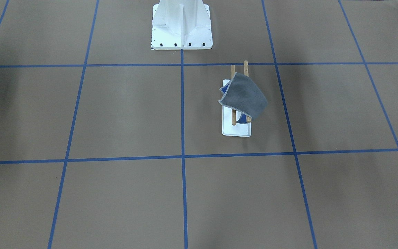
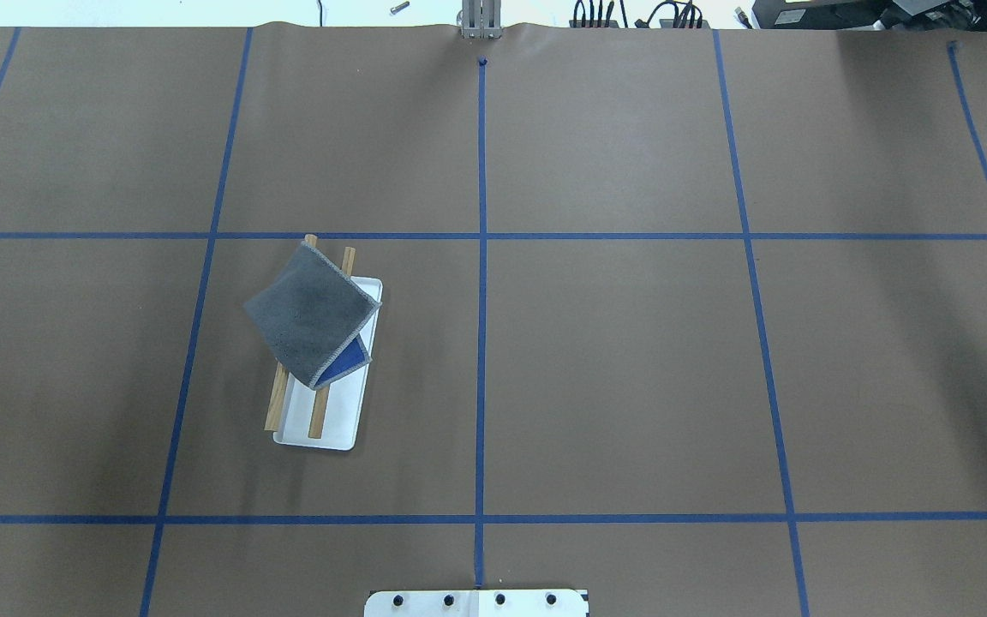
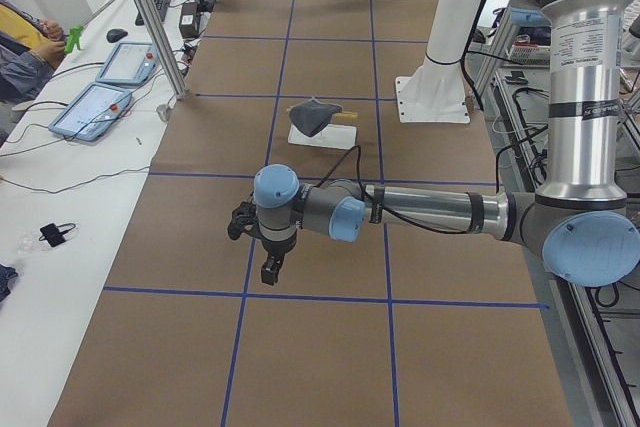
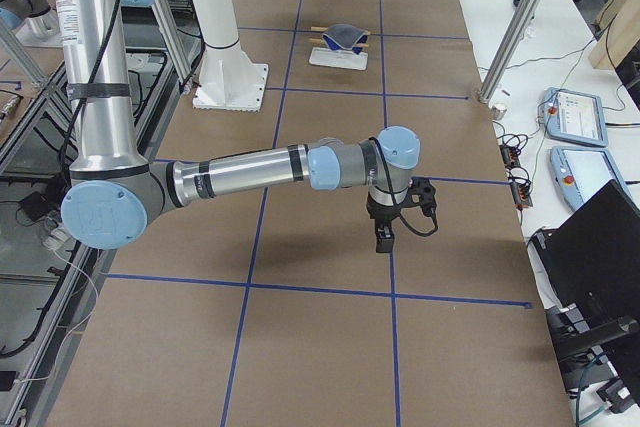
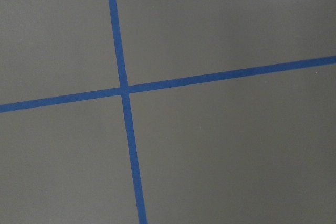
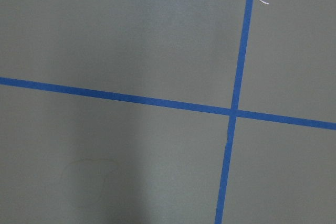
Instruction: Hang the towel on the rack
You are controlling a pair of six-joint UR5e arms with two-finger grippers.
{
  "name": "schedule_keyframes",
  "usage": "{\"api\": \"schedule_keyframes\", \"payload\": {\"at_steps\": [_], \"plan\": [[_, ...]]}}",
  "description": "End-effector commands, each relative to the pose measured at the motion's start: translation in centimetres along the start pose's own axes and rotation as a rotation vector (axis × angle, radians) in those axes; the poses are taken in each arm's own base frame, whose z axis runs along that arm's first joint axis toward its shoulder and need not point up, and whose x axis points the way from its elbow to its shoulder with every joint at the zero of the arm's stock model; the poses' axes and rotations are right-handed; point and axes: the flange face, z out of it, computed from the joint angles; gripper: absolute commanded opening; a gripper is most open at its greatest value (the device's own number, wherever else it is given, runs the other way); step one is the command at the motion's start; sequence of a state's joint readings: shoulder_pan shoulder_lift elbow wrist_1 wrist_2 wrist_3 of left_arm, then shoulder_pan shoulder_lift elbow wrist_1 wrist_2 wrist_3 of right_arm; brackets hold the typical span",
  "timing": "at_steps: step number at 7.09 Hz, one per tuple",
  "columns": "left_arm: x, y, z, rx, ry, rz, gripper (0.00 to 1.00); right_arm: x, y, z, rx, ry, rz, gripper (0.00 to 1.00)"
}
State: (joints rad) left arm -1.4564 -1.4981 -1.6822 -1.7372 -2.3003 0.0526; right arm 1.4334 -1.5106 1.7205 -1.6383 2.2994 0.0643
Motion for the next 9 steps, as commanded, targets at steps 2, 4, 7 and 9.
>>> {"api": "schedule_keyframes", "payload": {"at_steps": [2,4,7,9], "plan": [[-1.0,0.2,-0.3,-0.005,0.002,0.003,0.98,0.0,0.6,0.0,-0.002,0.0,-0.008,1.0],[-0.9,-0.3,-0.3,-0.002,-0.007,-0.005,0.98,2.3,3.6,2.1,-0.049,0.018,-0.047,1.0],[-1.2,0.3,-0.2,-0.005,-0.027,-0.01,0.98,3.2,4.7,2.7,-0.064,0.018,-0.079,1.0],[-1.3,0.8,-0.1,-0.005,-0.032,-0.01,0.98,2.6,3.9,2.1,-0.051,0.008,-0.088,1.0]]}}
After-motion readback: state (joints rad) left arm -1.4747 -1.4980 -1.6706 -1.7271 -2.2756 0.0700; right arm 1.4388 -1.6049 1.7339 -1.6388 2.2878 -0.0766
